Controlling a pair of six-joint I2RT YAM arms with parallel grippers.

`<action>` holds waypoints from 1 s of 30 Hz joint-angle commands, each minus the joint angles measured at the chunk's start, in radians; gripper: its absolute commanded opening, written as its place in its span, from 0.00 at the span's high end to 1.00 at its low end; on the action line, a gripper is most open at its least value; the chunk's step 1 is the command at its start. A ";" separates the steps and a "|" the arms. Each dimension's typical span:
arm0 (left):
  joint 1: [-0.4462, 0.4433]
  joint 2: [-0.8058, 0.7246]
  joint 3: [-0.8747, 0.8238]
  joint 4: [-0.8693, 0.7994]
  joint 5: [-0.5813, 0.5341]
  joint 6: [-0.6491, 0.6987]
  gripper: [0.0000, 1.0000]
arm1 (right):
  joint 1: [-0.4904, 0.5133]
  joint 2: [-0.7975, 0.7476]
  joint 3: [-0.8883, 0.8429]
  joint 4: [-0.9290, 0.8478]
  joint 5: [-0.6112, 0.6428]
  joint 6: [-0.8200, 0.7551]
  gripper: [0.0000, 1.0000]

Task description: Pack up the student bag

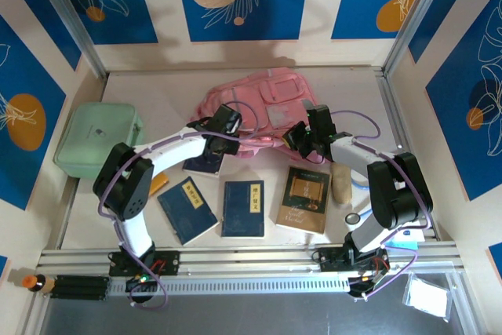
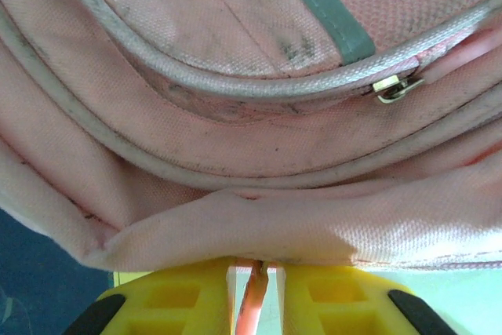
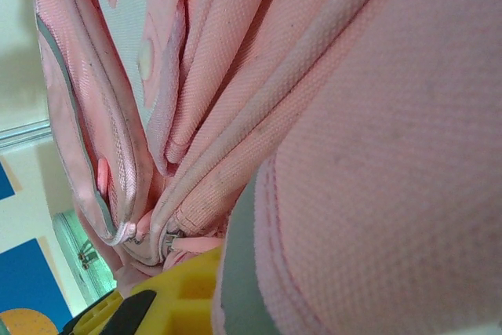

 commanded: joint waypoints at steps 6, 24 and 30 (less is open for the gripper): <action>0.010 0.024 -0.013 -0.002 -0.002 0.017 0.78 | -0.006 -0.032 0.013 0.006 -0.018 -0.012 1.00; 0.014 -0.013 -0.058 0.064 0.035 0.062 0.73 | -0.008 -0.018 0.024 0.004 -0.024 -0.011 1.00; 0.013 -0.029 -0.055 0.064 0.035 0.067 0.72 | -0.008 -0.018 0.025 0.001 -0.023 -0.012 1.00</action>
